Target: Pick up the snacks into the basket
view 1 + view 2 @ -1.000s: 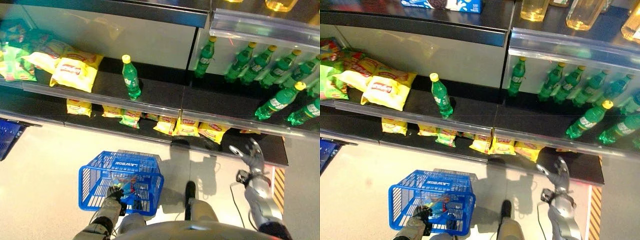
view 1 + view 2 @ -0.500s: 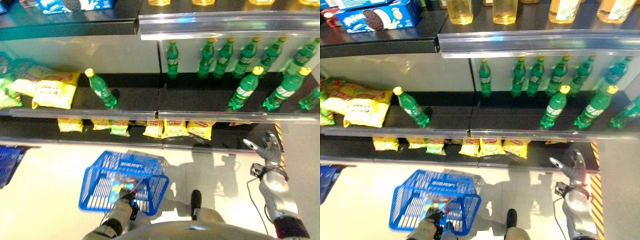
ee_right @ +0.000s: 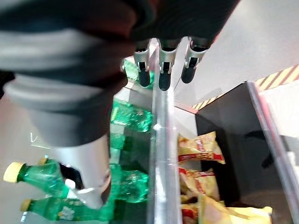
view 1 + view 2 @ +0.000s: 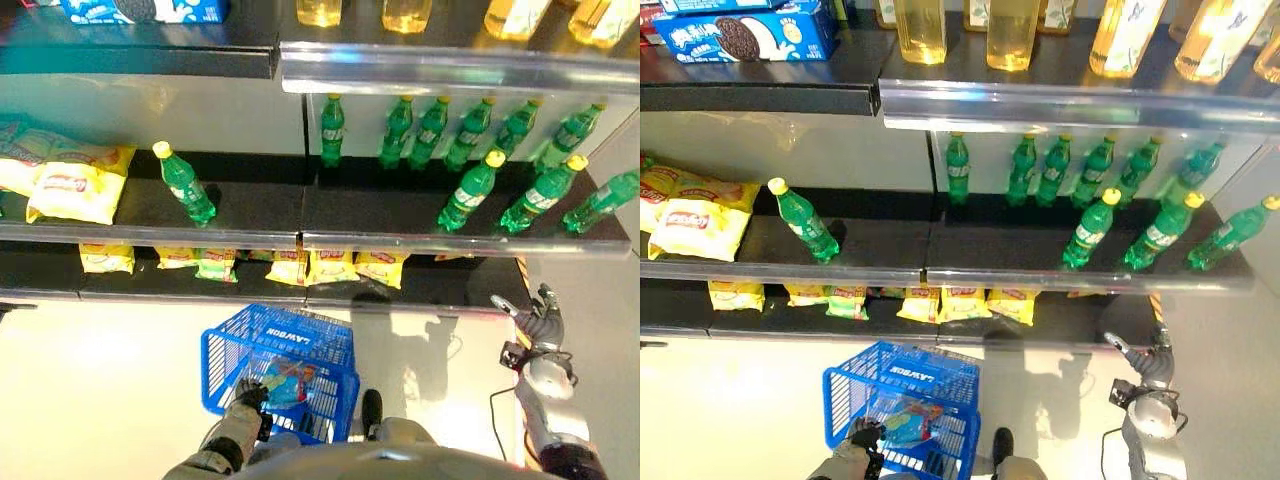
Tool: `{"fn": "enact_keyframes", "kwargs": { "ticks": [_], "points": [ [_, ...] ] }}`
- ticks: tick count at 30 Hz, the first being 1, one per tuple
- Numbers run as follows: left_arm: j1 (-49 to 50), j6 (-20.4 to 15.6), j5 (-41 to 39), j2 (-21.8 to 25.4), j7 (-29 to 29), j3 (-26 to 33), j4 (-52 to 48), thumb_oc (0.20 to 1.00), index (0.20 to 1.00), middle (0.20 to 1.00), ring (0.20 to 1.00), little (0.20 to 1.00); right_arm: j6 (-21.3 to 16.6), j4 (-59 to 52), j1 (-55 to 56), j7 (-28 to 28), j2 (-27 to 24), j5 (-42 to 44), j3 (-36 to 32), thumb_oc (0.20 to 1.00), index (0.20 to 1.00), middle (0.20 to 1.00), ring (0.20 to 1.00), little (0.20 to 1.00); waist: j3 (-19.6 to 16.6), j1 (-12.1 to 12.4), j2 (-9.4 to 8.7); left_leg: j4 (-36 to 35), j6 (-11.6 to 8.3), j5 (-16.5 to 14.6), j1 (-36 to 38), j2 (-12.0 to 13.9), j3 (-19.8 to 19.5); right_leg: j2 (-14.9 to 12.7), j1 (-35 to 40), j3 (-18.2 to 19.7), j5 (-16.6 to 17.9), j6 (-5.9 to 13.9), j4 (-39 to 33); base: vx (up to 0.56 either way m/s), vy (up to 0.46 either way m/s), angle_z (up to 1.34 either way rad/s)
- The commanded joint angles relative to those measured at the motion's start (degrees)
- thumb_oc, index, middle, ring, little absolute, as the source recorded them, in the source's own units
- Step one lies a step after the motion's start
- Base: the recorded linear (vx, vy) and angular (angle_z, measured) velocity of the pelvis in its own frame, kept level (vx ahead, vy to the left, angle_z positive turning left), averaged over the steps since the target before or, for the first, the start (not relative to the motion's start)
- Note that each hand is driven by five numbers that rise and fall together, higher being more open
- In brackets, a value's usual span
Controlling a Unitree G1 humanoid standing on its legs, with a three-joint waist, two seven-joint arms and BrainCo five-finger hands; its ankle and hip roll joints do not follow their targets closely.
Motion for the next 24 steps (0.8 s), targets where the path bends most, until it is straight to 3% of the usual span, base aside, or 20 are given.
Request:
{"fn": "enact_keyframes", "kwargs": {
  "ticks": [1,3,5,7,10,14,24],
  "points": [
    [-0.65,0.84,1.51,2.26,0.89,-1.07,3.23,0.200,0.200,0.200,0.200,0.200,-2.88,-2.26,-3.21,-0.80,-0.97,0.68,-1.22,1.000,1.000,1.000,1.000,1.000,0.15,0.88,0.00,-0.63,-2.44,-0.50,-1.43,0.74,0.55,-1.74,1.23,0.29,-0.34,3.74,1.65,0.10,-0.098,0.29],
    [-1.18,0.65,1.32,2.28,1.03,-0.56,3.19,0.200,0.200,0.200,0.200,0.200,-2.21,-2.42,-3.76,-0.62,-1.42,-0.29,-1.13,1.000,1.000,1.000,1.000,1.000,0.25,1.21,0.04,-0.63,-3.44,-1.17,-1.05,1.22,-0.42,-5.53,0.80,1.18,1.84,3.23,-5.54,0.13,-0.178,0.38],
    [-1.57,0.50,1.74,2.43,1.24,-0.92,2.59,0.200,0.200,0.200,0.200,0.200,-2.05,-3.32,-4.21,-1.19,-1.74,-0.81,-1.16,1.000,1.000,1.000,1.000,1.000,0.71,0.73,-0.41,-0.63,-4.02,-2.11,-0.18,1.06,-1.65,-6.65,0.63,3.95,5.67,3.79,-11.71,0.12,-0.169,0.10],
    [-1.36,0.80,2.38,2.83,1.28,-0.90,2.22,0.200,0.200,0.200,0.200,0.200,-1.92,-3.57,-4.12,-1.86,-2.37,-2.11,-0.77,1.000,1.000,1.000,1.000,1.000,0.69,1.41,-1.02,-0.63,-4.39,-2.91,0.39,1.31,-2.02,-7.73,0.64,4.43,6.48,4.42,-13.47,0.11,-0.181,0.13],
    [-0.12,0.55,2.55,2.35,2.05,-1.03,2.18,0.200,0.200,0.200,0.200,0.200,-1.45,-6.04,-4.30,-0.73,-3.15,-2.98,0.13,1.000,1.000,1.000,1.000,1.000,-0.17,1.21,-1.01,-0.63,-5.21,-2.54,-0.05,2.22,-2.54,-6.30,1.30,3.82,7.12,3.91,-14.76,0.10,-0.226,0.48],
    [-0.81,-0.24,5.05,1.17,1.53,-5.93,-0.94,0.200,0.200,0.200,0.200,0.200,-2.50,-6.76,-7.30,-0.92,-6.69,-2.52,0.29,1.000,1.000,1.000,1.000,1.000,2.20,1.23,1.62,-0.63,-6.29,-0.69,-2.31,3.57,-4.15,-4.25,2.32,1.39,6.31,2.54,-16.35,-0.02,-0.166,0.19],
    [-2.07,-0.84,4.57,0.39,1.76,-8.97,-1.39,0.200,0.200,0.200,0.200,0.200,-1.78,-1.64,-16.19,-1.45,-12.67,-1.58,3.63,1.000,1.000,1.000,1.000,1.000,5.62,1.99,5.02,-0.63,-7.21,1.02,-5.54,3.87,-4.76,-3.70,0.97,0.42,6.91,1.74,-18.16,-0.04,-0.037,0.11]
  ]
}}
